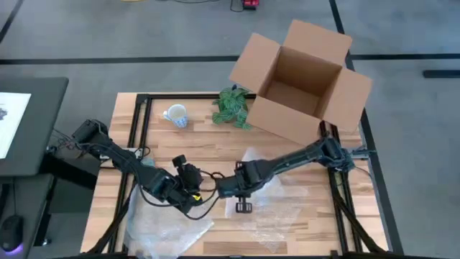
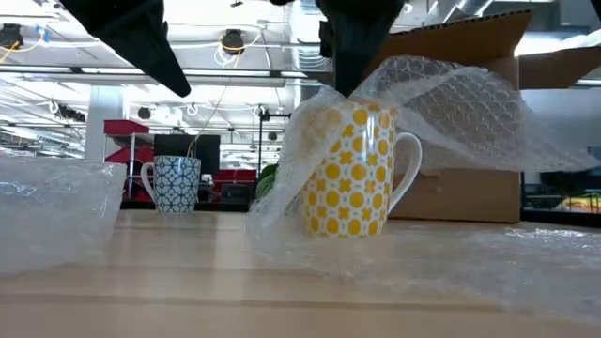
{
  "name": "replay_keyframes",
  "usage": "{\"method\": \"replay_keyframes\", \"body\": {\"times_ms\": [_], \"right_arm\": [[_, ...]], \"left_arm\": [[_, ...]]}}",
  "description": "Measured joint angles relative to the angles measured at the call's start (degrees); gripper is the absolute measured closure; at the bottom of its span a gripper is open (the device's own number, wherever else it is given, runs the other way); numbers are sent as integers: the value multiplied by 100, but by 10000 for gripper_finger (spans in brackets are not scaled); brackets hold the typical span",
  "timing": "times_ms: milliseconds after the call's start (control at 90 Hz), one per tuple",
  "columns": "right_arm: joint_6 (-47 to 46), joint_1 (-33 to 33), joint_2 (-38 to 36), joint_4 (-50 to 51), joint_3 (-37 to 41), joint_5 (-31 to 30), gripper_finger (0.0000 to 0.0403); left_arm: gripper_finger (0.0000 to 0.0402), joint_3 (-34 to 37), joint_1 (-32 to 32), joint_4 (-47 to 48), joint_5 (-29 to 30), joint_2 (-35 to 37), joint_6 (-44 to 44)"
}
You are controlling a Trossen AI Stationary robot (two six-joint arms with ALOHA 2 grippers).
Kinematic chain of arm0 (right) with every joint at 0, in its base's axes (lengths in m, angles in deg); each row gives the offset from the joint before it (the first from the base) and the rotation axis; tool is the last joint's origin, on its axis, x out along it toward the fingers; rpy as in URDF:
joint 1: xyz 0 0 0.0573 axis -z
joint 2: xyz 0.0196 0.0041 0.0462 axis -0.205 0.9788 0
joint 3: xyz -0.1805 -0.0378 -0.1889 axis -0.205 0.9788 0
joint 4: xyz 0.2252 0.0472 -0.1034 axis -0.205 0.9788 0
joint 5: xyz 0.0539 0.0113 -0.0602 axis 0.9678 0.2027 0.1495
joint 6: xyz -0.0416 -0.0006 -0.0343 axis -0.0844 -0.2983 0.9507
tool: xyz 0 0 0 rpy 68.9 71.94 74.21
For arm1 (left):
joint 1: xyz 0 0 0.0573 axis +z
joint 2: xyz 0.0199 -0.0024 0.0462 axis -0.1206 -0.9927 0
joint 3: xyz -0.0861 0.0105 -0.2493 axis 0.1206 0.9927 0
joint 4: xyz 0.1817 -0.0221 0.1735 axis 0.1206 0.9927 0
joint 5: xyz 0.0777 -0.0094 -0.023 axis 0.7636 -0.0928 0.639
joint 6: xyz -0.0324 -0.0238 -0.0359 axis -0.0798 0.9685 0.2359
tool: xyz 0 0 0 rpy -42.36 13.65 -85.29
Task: Wrap mug
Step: Wrap the yellow mug
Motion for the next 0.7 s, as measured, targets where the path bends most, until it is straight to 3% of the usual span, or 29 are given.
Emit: {"method": "replay_keyframes", "body": {"times_ms": [200, 400, 700], "right_arm": [[-110, 295, 0, -422, 594, -66, 403], [39, 517, -9, -1199, 1058, 385, 403], [186, 536, -30, -829, 832, 447, 403]], "left_arm": [[229, 0, 0, -61, -1, 0, -7], [229, 0, 4, -52, 0, 0, -5], [229, -1, 2, -59, 0, 0, -8]]}}
